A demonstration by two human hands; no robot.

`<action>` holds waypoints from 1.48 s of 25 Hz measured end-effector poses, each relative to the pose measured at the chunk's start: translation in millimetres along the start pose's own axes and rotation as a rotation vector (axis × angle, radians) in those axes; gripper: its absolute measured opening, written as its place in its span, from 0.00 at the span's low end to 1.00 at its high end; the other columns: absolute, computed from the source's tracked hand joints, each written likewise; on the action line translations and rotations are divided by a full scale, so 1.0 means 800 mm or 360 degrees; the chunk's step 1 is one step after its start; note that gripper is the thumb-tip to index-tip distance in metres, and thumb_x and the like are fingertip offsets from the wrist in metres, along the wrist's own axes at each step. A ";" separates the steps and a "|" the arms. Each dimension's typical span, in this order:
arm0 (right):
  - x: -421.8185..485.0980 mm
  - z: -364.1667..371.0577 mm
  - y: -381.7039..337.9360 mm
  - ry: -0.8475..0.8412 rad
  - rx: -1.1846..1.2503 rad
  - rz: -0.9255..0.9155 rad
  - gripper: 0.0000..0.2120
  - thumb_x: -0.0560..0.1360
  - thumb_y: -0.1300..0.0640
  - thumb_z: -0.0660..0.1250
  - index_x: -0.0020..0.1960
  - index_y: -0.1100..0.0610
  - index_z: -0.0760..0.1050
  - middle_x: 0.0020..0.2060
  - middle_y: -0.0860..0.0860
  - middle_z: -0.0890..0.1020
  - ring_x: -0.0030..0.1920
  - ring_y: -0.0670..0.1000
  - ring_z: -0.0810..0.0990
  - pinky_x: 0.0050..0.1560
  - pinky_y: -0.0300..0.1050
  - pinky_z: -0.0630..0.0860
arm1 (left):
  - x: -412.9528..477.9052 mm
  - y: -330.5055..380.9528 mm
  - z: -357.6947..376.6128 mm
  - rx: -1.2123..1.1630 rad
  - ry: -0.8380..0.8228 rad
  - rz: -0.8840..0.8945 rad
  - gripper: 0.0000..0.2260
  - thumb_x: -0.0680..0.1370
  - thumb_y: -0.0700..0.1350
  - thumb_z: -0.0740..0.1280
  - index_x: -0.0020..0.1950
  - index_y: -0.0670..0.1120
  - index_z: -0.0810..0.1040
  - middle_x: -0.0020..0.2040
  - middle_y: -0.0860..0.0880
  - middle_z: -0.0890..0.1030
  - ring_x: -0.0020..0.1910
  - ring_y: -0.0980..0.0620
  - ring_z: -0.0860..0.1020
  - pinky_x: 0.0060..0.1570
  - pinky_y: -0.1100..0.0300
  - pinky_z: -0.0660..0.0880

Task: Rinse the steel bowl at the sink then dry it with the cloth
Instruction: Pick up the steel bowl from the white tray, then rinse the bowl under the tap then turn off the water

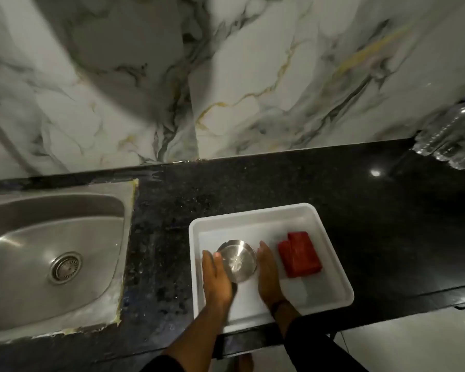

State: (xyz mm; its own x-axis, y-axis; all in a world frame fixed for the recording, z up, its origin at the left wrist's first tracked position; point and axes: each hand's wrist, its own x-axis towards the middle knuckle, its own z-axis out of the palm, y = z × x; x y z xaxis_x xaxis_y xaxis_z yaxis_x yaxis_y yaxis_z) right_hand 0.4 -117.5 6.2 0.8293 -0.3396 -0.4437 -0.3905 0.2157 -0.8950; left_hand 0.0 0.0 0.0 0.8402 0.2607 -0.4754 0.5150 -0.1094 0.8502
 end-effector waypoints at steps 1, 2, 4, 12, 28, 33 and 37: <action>0.002 0.003 0.001 -0.0034 0.0170 0.0045 0.15 0.90 0.59 0.55 0.71 0.57 0.76 0.65 0.47 0.84 0.60 0.39 0.81 0.52 0.19 0.74 | 0.002 -0.002 0.007 -0.0132 0.0074 -0.0052 0.28 0.90 0.55 0.54 0.88 0.45 0.60 0.88 0.45 0.61 0.88 0.45 0.59 0.87 0.47 0.53; 0.009 0.003 0.000 -0.0024 0.0074 0.0045 0.15 0.89 0.54 0.56 0.63 0.52 0.82 0.57 0.40 0.87 0.54 0.35 0.84 0.49 0.20 0.76 | 0.006 -0.003 0.016 -0.0250 0.0114 -0.0115 0.26 0.90 0.54 0.55 0.86 0.45 0.64 0.87 0.43 0.64 0.87 0.44 0.61 0.87 0.44 0.55; 0.009 0.004 0.000 -0.0095 0.0050 0.0039 0.18 0.85 0.41 0.59 0.52 0.45 0.86 0.47 0.35 0.89 0.50 0.31 0.85 0.48 0.24 0.78 | 0.004 -0.002 0.023 -0.0544 0.0139 -0.0218 0.25 0.89 0.55 0.55 0.82 0.43 0.72 0.82 0.41 0.73 0.83 0.42 0.68 0.82 0.44 0.66; -0.001 -0.002 -0.015 -0.0145 0.0150 0.0095 0.41 0.61 0.13 0.61 0.57 0.40 0.86 0.56 0.39 0.88 0.60 0.38 0.84 0.63 0.39 0.74 | 0.008 0.022 0.021 -0.0812 0.0158 -0.0341 0.30 0.89 0.58 0.51 0.70 0.36 0.81 0.67 0.32 0.83 0.67 0.35 0.81 0.66 0.43 0.80; -0.051 0.164 -0.121 -0.0854 0.0002 0.0041 0.46 0.73 0.22 0.49 0.81 0.47 0.69 0.76 0.42 0.75 0.73 0.42 0.75 0.70 0.36 0.69 | 0.014 0.092 -0.180 -0.0945 0.0405 0.0213 0.13 0.87 0.50 0.64 0.65 0.58 0.86 0.65 0.57 0.88 0.65 0.57 0.85 0.71 0.49 0.78; -0.072 0.273 -0.099 -0.0988 -0.0097 -0.0023 0.43 0.76 0.29 0.52 0.82 0.53 0.68 0.80 0.48 0.72 0.79 0.48 0.70 0.79 0.46 0.65 | 0.034 0.087 -0.288 -0.0961 0.0546 0.0255 0.12 0.87 0.43 0.64 0.67 0.52 0.84 0.55 0.59 0.91 0.62 0.53 0.87 0.72 0.43 0.78; -0.079 0.369 -0.062 -0.0895 -0.0090 -0.0028 0.32 0.84 0.35 0.52 0.80 0.53 0.72 0.78 0.50 0.75 0.77 0.50 0.74 0.76 0.46 0.69 | 0.072 0.076 -0.367 -0.1035 0.0594 0.0240 0.14 0.88 0.42 0.63 0.70 0.46 0.83 0.64 0.46 0.88 0.63 0.46 0.85 0.66 0.44 0.82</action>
State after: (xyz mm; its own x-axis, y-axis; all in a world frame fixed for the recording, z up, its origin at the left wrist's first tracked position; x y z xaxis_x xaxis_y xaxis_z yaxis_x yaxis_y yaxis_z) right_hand 85.2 163.6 92.5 0.9153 0.2006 -0.3493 -0.3823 0.1598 -0.9101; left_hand 30.0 290.4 90.8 0.7212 0.6070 -0.3338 0.0988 0.3869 0.9168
